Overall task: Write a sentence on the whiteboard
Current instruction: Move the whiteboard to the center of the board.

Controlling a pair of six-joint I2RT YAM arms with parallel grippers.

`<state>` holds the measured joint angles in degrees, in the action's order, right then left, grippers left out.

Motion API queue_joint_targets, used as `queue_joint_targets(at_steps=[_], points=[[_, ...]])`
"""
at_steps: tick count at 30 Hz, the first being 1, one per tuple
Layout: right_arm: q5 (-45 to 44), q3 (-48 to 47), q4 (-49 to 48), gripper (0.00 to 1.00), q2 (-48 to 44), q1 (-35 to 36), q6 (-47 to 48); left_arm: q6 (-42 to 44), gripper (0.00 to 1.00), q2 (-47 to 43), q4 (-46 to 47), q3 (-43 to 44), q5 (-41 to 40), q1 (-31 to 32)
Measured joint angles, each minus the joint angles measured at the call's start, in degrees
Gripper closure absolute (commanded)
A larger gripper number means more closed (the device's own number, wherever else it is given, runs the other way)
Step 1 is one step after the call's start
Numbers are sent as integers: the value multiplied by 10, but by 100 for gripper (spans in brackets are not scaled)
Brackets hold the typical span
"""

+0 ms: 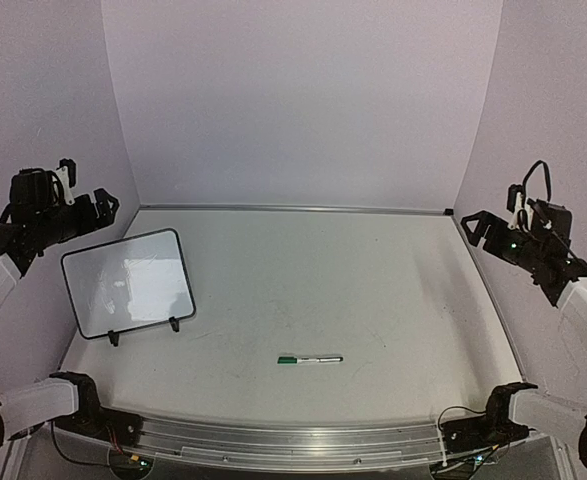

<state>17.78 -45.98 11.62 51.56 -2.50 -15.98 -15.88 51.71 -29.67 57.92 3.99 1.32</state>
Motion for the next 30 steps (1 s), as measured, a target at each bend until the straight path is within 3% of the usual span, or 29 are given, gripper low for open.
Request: queue_joint_targets(at_steps=[7, 13, 21, 30], points=[[44, 3, -1, 2, -3, 0, -10, -79, 1, -21, 6, -99, 33, 11], [63, 21, 0, 2, 19, 6, -19, -137, 2, 22, 3, -165, -4, 133], [54, 33, -8, 2, 41, 59, -30, -234, 25, 67, 64, -247, -73, 243], [25, 40, -38, 2, 76, 122, -56, -285, 43, 177, 165, -274, -112, 292]])
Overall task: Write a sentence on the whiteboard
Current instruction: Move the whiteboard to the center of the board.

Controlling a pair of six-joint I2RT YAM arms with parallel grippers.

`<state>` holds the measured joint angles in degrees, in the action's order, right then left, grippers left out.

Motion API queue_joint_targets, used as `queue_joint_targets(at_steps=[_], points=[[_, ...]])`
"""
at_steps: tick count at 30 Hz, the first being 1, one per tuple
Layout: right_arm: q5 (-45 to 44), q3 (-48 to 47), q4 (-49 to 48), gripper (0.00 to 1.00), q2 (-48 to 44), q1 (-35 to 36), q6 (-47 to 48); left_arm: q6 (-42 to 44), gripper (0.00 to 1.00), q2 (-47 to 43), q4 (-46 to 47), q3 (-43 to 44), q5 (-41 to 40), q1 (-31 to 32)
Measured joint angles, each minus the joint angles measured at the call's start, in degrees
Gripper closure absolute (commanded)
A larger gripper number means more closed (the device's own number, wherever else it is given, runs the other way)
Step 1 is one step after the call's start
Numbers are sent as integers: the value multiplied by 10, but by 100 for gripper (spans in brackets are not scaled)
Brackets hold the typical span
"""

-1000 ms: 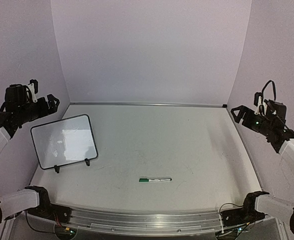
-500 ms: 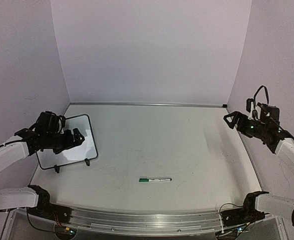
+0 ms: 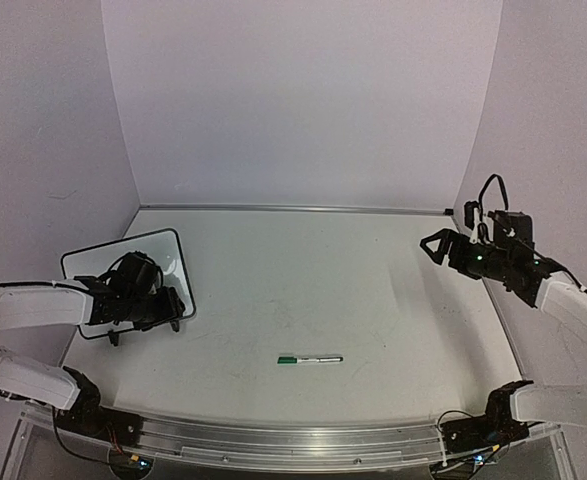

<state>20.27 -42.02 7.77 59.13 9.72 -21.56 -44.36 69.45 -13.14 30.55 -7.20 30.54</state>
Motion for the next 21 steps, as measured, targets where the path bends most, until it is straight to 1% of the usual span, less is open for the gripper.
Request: queue_joint_targets(at_steps=[5, 12, 21], points=[[-9, 1, -14, 2, 6, 15, -12, -13, 49, 23, 32, -11, -12, 7], [-16, 6, -20, 2, 4, 16, -17, -32, 50, 26, 38, -27, -29, 23], [-19, 9, -22, 2, 0, 16, -19, -49, 55, 26, 36, -34, -47, 36]])
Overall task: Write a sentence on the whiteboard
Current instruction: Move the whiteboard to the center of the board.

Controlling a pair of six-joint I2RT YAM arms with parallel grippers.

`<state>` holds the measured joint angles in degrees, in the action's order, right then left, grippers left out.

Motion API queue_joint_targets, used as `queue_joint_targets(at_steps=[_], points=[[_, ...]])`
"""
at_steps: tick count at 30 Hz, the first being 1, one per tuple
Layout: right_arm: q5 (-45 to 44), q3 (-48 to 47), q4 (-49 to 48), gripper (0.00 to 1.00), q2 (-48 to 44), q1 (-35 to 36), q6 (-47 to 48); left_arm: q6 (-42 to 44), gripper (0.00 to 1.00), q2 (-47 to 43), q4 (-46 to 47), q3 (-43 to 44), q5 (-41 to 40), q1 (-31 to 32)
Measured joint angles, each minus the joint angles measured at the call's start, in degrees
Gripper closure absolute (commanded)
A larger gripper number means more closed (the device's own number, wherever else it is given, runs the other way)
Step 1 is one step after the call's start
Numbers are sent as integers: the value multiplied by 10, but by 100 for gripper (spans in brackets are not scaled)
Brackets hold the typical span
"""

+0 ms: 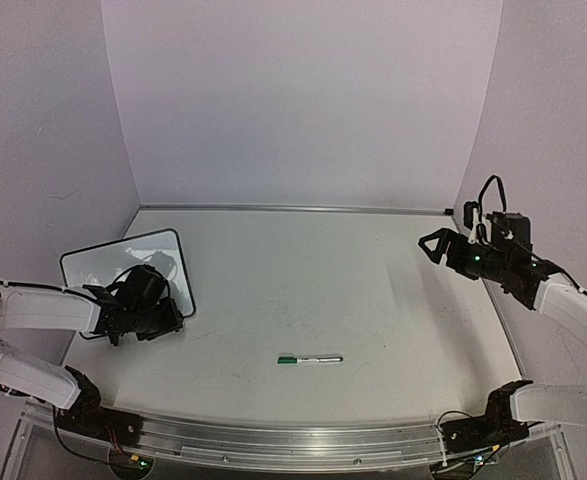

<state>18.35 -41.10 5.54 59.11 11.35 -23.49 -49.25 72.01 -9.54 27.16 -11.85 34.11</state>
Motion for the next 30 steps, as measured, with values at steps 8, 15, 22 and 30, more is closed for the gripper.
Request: queue_joint_targets(at_steps=[8, 15, 22, 30], points=[[-2, 0, 0, 2, 0, 0, 0, -7, 61, 13, 0, -3, -12, 13], [-7, 0, 0, 2, 0, 0, 0, -7, 71, 24, -3, -3, -29, 20], [-10, 0, 0, 2, 0, 0, 1, -5, 83, 31, -7, -3, -40, 30], [-14, 0, 0, 2, 0, 0, 1, -3, 96, 32, -4, -2, -50, 41]])
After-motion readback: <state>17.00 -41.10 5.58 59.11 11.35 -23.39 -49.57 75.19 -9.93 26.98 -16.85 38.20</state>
